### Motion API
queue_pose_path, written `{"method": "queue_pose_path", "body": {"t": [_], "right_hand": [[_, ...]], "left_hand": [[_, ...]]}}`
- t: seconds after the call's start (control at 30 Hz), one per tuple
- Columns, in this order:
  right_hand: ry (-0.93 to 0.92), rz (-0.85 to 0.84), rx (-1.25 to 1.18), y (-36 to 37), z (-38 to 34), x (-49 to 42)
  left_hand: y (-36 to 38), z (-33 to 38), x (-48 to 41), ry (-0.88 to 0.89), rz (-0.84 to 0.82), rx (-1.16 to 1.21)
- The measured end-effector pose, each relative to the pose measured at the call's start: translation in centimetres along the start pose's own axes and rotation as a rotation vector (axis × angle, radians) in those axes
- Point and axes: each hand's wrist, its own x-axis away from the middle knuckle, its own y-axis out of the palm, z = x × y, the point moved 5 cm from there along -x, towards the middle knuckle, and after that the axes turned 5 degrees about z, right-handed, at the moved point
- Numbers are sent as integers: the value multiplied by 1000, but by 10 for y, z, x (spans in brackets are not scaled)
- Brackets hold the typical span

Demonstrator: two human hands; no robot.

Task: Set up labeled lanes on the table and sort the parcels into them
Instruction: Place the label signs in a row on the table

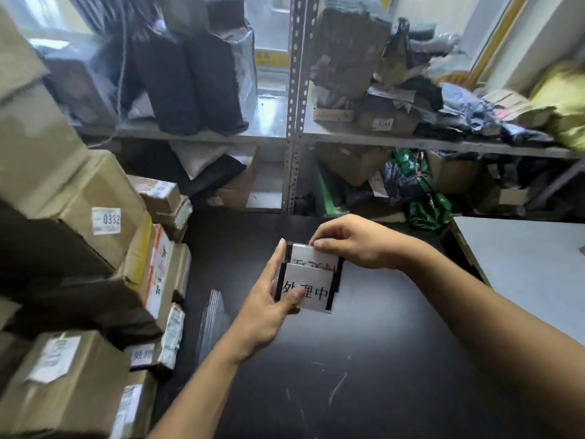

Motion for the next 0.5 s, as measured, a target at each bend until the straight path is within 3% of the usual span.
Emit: {"method": "queue_pose_path", "body": {"t": [0.1,0.3,0.4,0.5], "right_hand": [[-24,72,-11,-2,-12,7],[-28,38,-96,2,-37,24],[-13,136,-108,0,-42,29],[30,318,-445,4,-42,36]], "left_hand": [[-9,5,18,25,4,-7],[-17,14,45,54,-26,-10],[-20,17,55,51,-32,-29],[-20,22,63,42,-40,-38]]}}
